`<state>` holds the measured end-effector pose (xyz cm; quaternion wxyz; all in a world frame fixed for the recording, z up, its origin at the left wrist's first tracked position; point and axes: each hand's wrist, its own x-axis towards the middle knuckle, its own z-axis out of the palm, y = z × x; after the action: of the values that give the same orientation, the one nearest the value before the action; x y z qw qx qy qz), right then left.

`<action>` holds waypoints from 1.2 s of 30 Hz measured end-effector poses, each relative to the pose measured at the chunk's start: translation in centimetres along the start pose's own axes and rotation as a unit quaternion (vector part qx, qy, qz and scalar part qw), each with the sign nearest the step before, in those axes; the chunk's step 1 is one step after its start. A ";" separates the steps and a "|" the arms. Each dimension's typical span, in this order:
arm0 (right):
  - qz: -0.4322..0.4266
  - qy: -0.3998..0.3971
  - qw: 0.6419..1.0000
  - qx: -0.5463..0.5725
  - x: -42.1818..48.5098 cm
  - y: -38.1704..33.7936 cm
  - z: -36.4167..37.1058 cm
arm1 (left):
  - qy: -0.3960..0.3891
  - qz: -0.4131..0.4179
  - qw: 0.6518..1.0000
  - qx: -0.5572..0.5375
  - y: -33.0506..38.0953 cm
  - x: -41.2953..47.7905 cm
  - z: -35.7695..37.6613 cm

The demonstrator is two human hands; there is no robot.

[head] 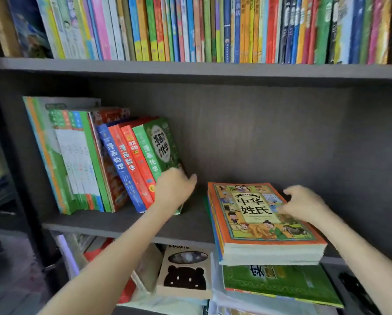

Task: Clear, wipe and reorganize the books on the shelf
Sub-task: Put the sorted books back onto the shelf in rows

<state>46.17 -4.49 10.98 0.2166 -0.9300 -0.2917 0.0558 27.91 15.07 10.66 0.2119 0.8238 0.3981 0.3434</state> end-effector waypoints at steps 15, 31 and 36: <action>-0.176 -0.085 0.974 0.111 2.0 -21.2 16.0 | 0.122 -0.039 0.973 -0.192 -12.7 3.3 -3.7; -0.141 -0.083 0.955 0.248 1.1 -25.4 19.3 | 0.078 -0.006 0.996 -0.032 -13.5 5.9 -7.8; -0.187 -0.156 0.944 0.225 2.1 -24.8 17.5 | 0.030 0.049 0.969 0.241 -11.0 5.7 -12.3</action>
<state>30.95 21.45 6.08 0.3782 -0.7656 -0.4703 0.2228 15.78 27.13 14.39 -0.0220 0.8586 0.4341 0.2718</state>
